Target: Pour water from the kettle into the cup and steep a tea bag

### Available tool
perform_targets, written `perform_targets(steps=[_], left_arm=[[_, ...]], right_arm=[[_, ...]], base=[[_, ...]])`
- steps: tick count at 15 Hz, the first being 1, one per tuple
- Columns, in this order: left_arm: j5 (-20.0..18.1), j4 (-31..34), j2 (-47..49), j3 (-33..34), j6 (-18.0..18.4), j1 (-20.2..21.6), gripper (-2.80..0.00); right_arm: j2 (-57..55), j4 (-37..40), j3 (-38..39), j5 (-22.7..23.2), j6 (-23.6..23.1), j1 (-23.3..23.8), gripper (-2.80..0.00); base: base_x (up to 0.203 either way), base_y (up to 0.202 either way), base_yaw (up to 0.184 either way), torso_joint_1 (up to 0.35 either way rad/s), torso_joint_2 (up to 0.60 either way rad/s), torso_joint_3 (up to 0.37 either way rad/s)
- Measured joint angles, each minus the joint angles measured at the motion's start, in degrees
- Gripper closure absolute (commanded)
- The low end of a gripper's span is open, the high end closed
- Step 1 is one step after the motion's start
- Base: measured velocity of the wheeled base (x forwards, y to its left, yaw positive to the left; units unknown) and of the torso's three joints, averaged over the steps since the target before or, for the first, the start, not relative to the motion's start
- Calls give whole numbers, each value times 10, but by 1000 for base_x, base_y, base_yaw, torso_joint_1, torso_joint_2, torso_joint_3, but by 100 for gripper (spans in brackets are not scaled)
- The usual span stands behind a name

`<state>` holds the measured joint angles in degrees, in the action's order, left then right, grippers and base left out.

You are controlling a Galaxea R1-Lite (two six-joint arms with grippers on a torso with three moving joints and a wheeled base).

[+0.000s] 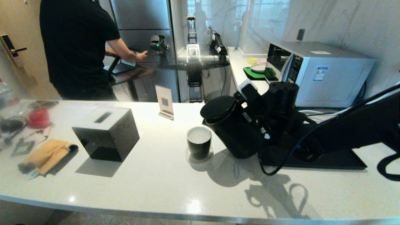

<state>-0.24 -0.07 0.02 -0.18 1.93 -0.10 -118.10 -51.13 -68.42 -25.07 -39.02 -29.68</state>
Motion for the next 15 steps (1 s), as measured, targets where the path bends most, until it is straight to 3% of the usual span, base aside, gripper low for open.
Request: perform_targets(steps=[15], left_arm=[[0,0,0,0,0,0,0]], right_arm=[[0,-6,-11,74,-79,-1,0]], base=[[0,0,0,0,0,0]])
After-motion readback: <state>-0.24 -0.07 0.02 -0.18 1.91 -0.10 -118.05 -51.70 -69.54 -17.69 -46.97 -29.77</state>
